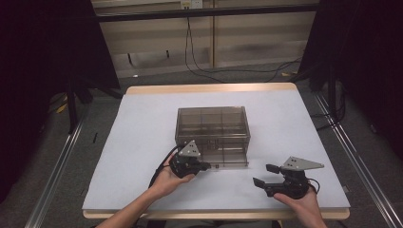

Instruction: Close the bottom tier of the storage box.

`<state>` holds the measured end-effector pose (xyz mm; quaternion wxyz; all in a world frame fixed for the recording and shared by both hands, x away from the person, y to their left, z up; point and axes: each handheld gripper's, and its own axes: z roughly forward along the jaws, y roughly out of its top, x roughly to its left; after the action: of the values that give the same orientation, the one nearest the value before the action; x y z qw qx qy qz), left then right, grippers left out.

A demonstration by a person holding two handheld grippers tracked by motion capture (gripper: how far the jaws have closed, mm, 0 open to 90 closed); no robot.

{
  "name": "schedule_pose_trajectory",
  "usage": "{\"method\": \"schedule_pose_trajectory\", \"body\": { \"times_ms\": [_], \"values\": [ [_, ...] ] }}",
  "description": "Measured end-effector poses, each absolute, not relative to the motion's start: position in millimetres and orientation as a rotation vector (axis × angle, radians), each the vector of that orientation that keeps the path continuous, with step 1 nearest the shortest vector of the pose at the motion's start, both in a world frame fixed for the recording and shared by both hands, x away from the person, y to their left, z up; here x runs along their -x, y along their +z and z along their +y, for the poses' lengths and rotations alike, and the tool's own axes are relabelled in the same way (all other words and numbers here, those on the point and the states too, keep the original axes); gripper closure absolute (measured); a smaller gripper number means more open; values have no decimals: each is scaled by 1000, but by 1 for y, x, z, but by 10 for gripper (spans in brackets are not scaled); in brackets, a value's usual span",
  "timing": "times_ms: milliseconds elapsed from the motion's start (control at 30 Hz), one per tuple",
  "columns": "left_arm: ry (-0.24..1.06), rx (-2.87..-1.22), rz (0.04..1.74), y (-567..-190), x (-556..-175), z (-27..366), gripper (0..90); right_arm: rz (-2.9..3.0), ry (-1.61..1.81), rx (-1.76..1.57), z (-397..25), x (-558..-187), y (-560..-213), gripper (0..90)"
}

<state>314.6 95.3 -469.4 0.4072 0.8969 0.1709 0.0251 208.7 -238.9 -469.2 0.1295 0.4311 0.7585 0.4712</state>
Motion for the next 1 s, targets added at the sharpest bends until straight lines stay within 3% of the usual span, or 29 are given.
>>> {"method": "schedule_pose_trajectory", "body": {
  "times_ms": [1000],
  "values": [
    [81,-2270,439,-471,-318,98,900,2201,1372,-1262,-240,-208,-469,247]
  ]
}}
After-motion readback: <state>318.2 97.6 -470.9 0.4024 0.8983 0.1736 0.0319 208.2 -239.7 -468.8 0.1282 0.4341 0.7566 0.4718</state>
